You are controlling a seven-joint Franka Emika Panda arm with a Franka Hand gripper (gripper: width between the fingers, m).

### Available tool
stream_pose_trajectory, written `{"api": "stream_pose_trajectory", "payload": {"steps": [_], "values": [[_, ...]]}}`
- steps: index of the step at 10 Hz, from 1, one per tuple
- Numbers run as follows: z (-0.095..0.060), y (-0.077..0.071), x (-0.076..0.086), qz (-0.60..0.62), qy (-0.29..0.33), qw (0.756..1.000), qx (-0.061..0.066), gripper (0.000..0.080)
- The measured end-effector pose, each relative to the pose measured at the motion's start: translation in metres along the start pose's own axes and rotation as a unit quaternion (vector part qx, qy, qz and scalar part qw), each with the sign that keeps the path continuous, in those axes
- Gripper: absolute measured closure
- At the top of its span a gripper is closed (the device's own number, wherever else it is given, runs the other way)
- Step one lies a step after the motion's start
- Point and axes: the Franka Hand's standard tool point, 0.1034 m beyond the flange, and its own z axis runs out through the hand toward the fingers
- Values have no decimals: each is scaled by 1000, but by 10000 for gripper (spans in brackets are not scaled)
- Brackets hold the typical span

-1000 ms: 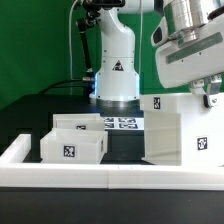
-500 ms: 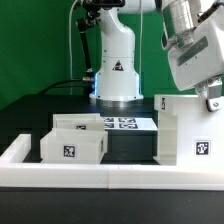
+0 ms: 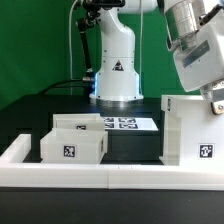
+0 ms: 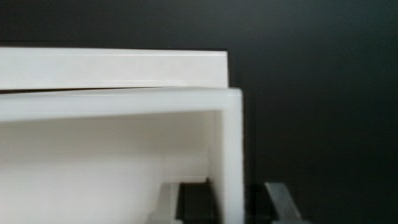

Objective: Assemble drawer

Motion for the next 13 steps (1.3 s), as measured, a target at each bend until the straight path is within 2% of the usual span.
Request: {"api": "stream_pose_trajectory", "payload": {"steps": [2, 4, 5, 6, 7, 8, 9, 11, 13], "values": [[0, 0, 0, -3, 0, 1000, 0, 751], [0, 1, 0, -6, 0, 1000, -1, 459], [0, 1, -1, -7, 0, 1000, -1, 459], [-1, 0, -2, -16, -2, 1000, -1, 276], [-2, 0, -2, -35, -1, 999, -1, 189], [-6, -1, -4, -52, -5, 999, -5, 189], [-17, -3, -7, -89, -11, 996, -9, 158], [-40, -9, -5, -148, -19, 989, -11, 151], [-56, -10, -1, -177, -22, 984, -5, 151]]}}
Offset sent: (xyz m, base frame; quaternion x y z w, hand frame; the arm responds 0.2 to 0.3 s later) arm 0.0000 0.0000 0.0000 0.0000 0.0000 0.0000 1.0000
